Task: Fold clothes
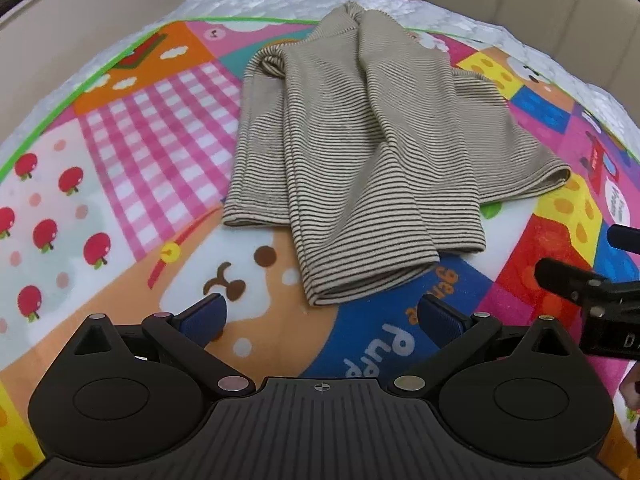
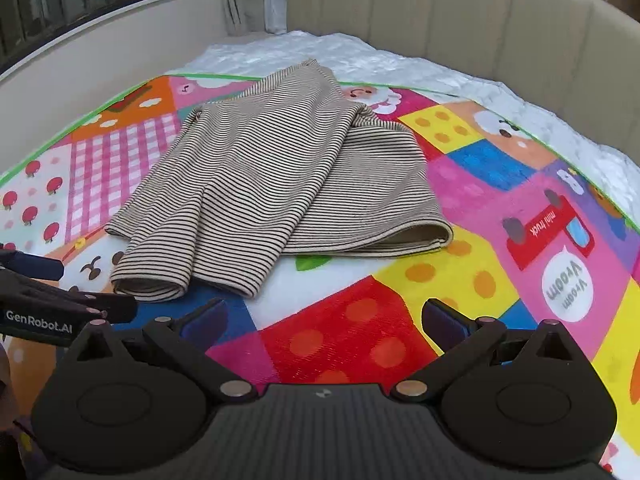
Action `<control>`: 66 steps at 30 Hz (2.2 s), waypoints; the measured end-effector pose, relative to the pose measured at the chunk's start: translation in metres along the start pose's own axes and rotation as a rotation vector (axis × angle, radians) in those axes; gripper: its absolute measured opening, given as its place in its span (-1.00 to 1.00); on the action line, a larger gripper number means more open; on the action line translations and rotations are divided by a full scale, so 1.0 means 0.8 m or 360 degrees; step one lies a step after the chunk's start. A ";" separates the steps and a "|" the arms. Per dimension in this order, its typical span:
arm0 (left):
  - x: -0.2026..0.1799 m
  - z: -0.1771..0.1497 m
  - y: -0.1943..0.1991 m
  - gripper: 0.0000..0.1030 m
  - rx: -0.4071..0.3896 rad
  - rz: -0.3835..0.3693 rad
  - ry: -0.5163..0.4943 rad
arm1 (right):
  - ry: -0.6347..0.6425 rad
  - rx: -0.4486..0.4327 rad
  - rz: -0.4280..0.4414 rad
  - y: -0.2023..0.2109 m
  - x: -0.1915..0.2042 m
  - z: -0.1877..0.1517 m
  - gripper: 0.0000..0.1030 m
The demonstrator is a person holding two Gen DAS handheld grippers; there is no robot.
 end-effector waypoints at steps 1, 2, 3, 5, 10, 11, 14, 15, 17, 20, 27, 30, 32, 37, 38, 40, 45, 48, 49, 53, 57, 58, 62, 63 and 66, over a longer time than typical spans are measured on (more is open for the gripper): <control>-0.001 0.000 0.000 1.00 -0.0006 -0.0004 -0.0017 | -0.0021 0.0017 -0.0004 0.000 0.001 -0.001 1.00; -0.001 0.000 0.001 1.00 -0.0011 -0.0009 -0.0034 | -0.0043 0.0034 -0.0009 -0.001 0.001 -0.002 1.00; -0.002 0.001 0.001 1.00 -0.0020 -0.0012 -0.0048 | -0.0064 0.0051 -0.0013 -0.001 0.002 -0.003 1.00; -0.002 -0.004 0.003 1.00 -0.0043 -0.0007 -0.0042 | -0.0106 0.0085 -0.0022 -0.001 0.004 -0.005 1.00; -0.003 -0.002 -0.001 1.00 0.0012 0.0018 0.0012 | -0.0194 0.0113 0.0082 -0.005 -0.005 -0.008 1.00; -0.002 -0.001 -0.002 1.00 0.0018 0.0018 0.0020 | -0.0189 0.0110 0.0077 -0.004 -0.005 -0.007 1.00; -0.002 -0.001 -0.003 1.00 0.0026 0.0019 0.0035 | -0.0182 0.0105 0.0063 -0.003 -0.005 -0.006 1.00; -0.001 -0.001 -0.003 1.00 0.0025 0.0020 0.0038 | -0.0184 0.0108 0.0062 -0.003 -0.006 -0.007 1.00; 0.000 -0.001 -0.004 1.00 0.0025 0.0024 0.0045 | -0.0194 0.0118 0.0062 -0.004 -0.007 -0.008 1.00; 0.001 0.000 -0.004 1.00 0.0025 0.0028 0.0053 | -0.0205 0.0120 0.0065 -0.003 -0.007 -0.008 1.00; 0.002 -0.001 -0.004 1.00 0.0023 0.0027 0.0054 | -0.0213 0.0121 0.0069 -0.003 -0.007 -0.008 1.00; 0.002 -0.001 -0.004 1.00 0.0019 0.0030 0.0052 | -0.0221 0.0128 0.0074 -0.003 -0.007 -0.009 1.00; 0.003 -0.001 -0.005 1.00 0.0020 0.0035 0.0056 | -0.0226 0.0127 0.0083 -0.003 -0.007 -0.008 1.00; 0.003 -0.002 -0.007 1.00 0.0030 0.0042 0.0057 | -0.0235 0.0129 0.0092 -0.003 -0.008 -0.010 1.00; 0.003 -0.002 -0.007 1.00 0.0032 0.0043 0.0056 | -0.0241 0.0133 0.0095 -0.003 -0.008 -0.010 1.00; 0.004 -0.002 -0.007 1.00 0.0035 0.0044 0.0058 | -0.0255 0.0143 0.0104 -0.004 -0.008 -0.011 1.00; 0.004 -0.001 -0.007 1.00 0.0031 0.0044 0.0063 | -0.0260 0.0143 0.0104 -0.005 -0.008 -0.011 1.00; 0.003 -0.002 -0.007 1.00 0.0037 0.0039 0.0062 | -0.0258 0.0150 0.0106 -0.005 -0.007 -0.012 1.00; 0.003 -0.002 -0.007 1.00 0.0039 0.0038 0.0062 | -0.0258 0.0154 0.0107 -0.006 -0.006 -0.013 1.00; 0.005 -0.002 -0.007 1.00 0.0038 0.0037 0.0065 | -0.0257 0.0160 0.0110 -0.006 -0.006 -0.013 1.00; 0.005 -0.002 -0.007 1.00 0.0042 0.0034 0.0068 | -0.0257 0.0161 0.0108 -0.007 -0.006 -0.012 1.00; 0.006 -0.002 -0.007 1.00 0.0042 0.0034 0.0067 | -0.0257 0.0162 0.0107 -0.007 -0.006 -0.012 1.00; 0.006 -0.003 -0.008 1.00 0.0045 0.0037 0.0072 | -0.0260 0.0164 0.0108 -0.008 -0.005 -0.012 1.00; 0.006 -0.003 -0.008 1.00 0.0045 0.0036 0.0072 | -0.0261 0.0164 0.0108 -0.008 -0.005 -0.012 1.00; 0.005 -0.003 -0.008 1.00 0.0047 0.0035 0.0071 | -0.0263 0.0166 0.0109 -0.008 -0.005 -0.013 1.00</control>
Point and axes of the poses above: each gripper's, at about its wrist camera, not at the fingertips, and y roughly against the way its jaws point, x to its left, z to its top, the point moved 9 cm from there along -y, roughly the way its jaws point, and after that the axes turned 15 degrees about -x, right-handed, at the moved point
